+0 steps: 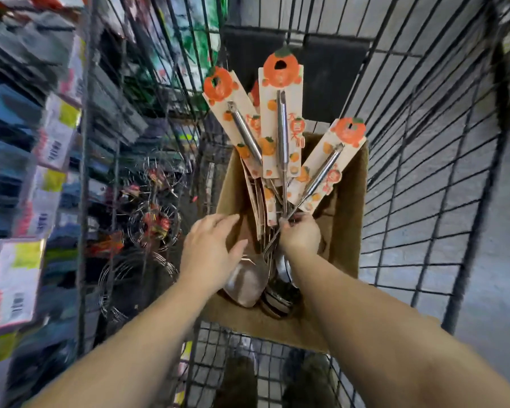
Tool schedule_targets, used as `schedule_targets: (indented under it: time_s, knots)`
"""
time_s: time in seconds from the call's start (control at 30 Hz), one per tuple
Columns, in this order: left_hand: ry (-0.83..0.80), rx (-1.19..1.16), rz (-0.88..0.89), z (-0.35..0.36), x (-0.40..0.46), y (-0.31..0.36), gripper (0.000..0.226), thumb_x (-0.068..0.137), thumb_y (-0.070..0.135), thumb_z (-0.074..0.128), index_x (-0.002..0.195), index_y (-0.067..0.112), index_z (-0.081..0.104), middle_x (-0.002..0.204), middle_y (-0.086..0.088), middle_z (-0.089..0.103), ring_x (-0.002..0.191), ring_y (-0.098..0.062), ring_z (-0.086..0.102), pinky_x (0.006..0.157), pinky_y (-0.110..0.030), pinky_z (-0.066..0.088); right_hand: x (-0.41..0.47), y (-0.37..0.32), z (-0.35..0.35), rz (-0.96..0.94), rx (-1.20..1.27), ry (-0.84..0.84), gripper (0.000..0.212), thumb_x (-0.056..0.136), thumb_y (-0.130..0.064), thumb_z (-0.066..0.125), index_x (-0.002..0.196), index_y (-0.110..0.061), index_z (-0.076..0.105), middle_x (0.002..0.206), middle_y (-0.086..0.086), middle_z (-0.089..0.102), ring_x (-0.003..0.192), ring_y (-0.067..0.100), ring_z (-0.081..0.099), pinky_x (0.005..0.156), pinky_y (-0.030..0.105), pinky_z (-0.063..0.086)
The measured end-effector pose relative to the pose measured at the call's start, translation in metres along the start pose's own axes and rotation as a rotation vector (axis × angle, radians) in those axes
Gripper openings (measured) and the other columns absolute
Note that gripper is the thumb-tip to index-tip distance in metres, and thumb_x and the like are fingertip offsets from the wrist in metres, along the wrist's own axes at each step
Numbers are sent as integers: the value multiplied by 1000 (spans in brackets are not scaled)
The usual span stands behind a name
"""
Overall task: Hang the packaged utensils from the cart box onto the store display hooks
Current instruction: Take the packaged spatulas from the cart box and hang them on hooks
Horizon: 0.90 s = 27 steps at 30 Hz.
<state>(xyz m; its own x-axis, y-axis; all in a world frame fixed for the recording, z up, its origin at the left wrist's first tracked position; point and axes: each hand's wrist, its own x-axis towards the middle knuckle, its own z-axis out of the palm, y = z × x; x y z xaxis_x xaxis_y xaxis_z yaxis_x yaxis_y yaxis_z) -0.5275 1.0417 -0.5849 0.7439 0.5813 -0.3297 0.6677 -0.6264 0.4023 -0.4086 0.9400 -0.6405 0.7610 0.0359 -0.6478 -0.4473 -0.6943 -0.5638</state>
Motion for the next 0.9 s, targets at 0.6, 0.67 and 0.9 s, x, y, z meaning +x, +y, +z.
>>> schedule_targets:
  time_s: [0.6, 0.67, 0.9]
  knots:
    - [-66, -150, -36, -43, -23, 55, 31, 93, 38, 53, 123, 31, 58, 116, 1, 68, 105, -24, 62, 85, -33, 47, -71, -72, -60, -346, 125, -121, 8, 88, -29, 64, 87, -21, 64, 78, 2, 71, 75, 22, 70, 74, 48, 58]
    - [-24, -166, -50, -46, -22, 55, 25, 94, 37, 50, 117, 31, 60, 110, 1, 69, 99, -26, 63, 81, -36, 50, -71, -74, -64, -403, 157, -142, 17, 90, -40, 58, 84, -26, 65, 78, 2, 71, 76, 21, 70, 75, 48, 58]
    - [117, -235, -133, -45, -11, 21, 23, 94, 31, 52, 112, 20, 63, 104, -2, 70, 89, -27, 63, 71, -33, 48, -28, -27, -75, -238, -176, -23, 28, 97, -22, 49, 123, -16, 58, 119, 6, 65, 106, 23, 60, 86, 29, 44]
